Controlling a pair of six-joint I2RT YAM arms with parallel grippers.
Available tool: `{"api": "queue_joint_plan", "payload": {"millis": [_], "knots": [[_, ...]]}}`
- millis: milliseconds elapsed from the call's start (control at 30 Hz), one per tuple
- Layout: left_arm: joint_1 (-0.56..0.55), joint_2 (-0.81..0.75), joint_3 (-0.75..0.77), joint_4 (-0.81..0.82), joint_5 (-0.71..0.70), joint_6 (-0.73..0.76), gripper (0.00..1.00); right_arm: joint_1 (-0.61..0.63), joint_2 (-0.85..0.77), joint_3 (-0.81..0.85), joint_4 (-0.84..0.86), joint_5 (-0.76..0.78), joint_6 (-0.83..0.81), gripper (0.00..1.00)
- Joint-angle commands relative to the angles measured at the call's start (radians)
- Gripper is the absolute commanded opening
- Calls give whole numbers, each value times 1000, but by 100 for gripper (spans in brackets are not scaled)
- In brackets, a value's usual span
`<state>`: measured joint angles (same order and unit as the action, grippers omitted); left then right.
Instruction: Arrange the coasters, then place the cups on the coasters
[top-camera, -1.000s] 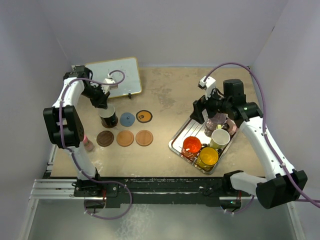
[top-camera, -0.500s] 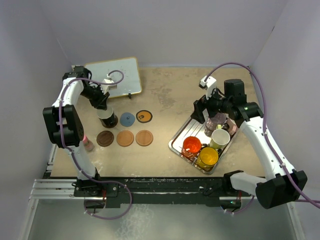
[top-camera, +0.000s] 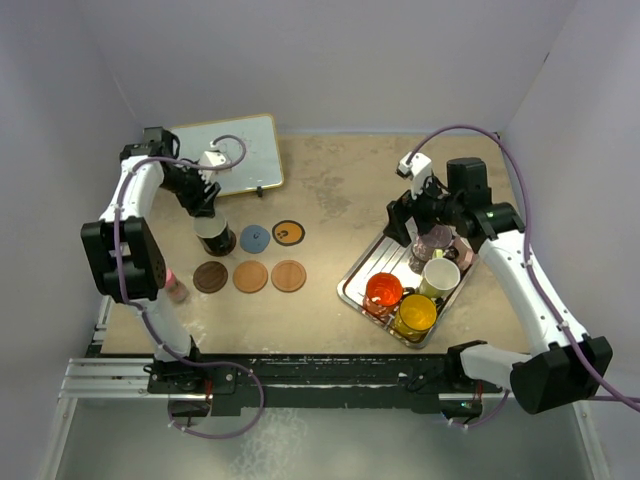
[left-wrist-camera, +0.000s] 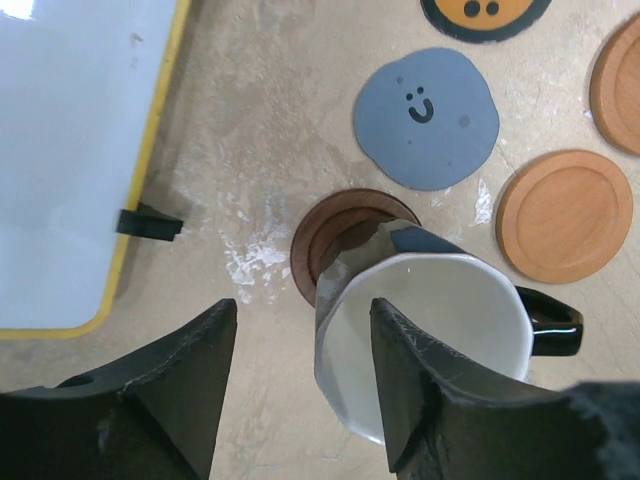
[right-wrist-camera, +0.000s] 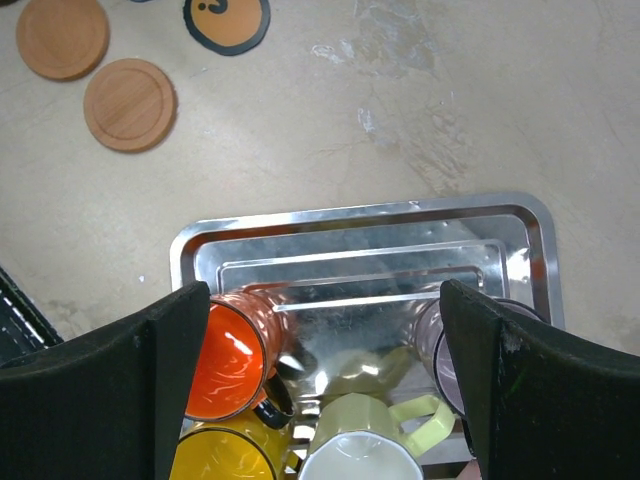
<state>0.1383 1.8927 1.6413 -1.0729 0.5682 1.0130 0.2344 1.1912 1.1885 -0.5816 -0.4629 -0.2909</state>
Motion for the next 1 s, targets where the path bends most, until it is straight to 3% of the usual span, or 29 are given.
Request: {"api": "queue_joint_plan", "payload": {"millis": [0,167,367,533,733,967], "knots": [[8,-145,-23,71,20,-26,56,-3,4,5,9,37,-43,98],[7,-249,-87,169,10,-109,62,-3,6,6,6,86,-48,99],[9,-431,-194,441,-60,-464,63,-4,15,5,19,242,-51,99],[8,-588,-341,623,-78,-577,71,-7,31,24,-18,295,-56,98],[9,-703,-473,729,-86,-668,77,-61,55,18,-11,349,-70,96],[9,-707,-511,736,-35,-782,83,-198,47,22,-16,330,-34,95]]}}
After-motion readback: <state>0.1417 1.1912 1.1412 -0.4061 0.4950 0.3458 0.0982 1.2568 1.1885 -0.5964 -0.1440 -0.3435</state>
